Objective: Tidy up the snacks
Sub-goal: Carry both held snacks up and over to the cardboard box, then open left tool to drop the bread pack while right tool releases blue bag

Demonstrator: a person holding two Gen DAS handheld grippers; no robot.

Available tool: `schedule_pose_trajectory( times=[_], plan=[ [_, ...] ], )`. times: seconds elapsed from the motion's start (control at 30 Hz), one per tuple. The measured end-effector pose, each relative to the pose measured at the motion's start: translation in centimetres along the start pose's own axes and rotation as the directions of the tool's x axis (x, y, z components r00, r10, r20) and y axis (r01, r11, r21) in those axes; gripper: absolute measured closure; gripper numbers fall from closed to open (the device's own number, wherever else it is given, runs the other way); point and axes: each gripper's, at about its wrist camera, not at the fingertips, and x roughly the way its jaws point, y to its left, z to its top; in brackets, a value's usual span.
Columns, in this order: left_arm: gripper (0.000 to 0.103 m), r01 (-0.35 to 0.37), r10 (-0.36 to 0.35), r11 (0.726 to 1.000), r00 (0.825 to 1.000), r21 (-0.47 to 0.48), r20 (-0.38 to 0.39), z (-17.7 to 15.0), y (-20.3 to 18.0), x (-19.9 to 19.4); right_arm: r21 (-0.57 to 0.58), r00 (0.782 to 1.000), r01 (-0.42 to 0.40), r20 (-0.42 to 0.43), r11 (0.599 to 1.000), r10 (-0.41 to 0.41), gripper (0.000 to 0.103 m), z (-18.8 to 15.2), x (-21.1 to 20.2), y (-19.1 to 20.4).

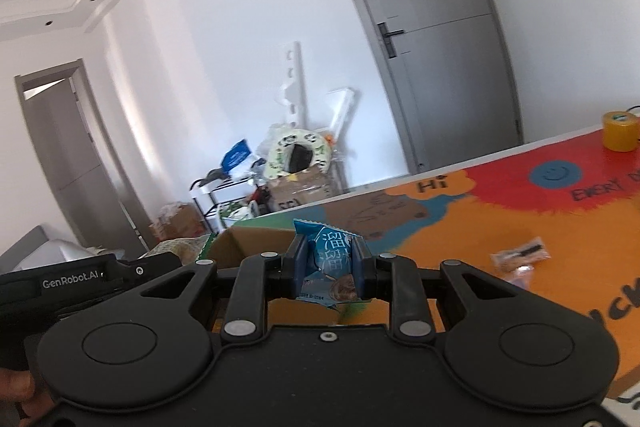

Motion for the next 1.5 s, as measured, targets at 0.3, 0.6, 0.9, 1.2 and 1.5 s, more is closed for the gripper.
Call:
schedule_pose_trajectory(
  times=[0.3,0.6,0.9,1.2,1.5],
  plan=[
    [0.056,-0.056,0.056,0.997,0.998,-0.047,0.012,0.4,2.3,-0.8,-0.034,0.998,-0.061,-0.030,0.998,0.060,0.078,-0.1,1.2,2.3],
    [0.041,-0.144,0.146,0.986,0.989,-0.084,0.017,0.6,3.7,-1.5,-0.039,0.991,-0.125,-0.061,0.991,0.122,0.078,-0.4,2.1,3.8],
    [0.032,-0.227,0.235,0.966,0.971,-0.125,0.053,1.2,5.1,-2.4,-0.063,0.982,-0.171,-0.095,0.983,0.165,0.078,0.0,3.5,5.3],
    [0.025,-0.243,0.250,0.962,0.967,-0.128,0.050,1.0,5.5,-2.5,-0.096,0.987,-0.148,-0.080,0.984,0.141,0.060,0.2,3.4,6.2],
    [0.019,-0.231,0.238,0.964,0.971,-0.134,0.032,0.3,4.7,-2.2,-0.078,0.998,-0.036,-0.063,0.996,0.031,0.034,0.2,0.9,3.7]
  ],
)
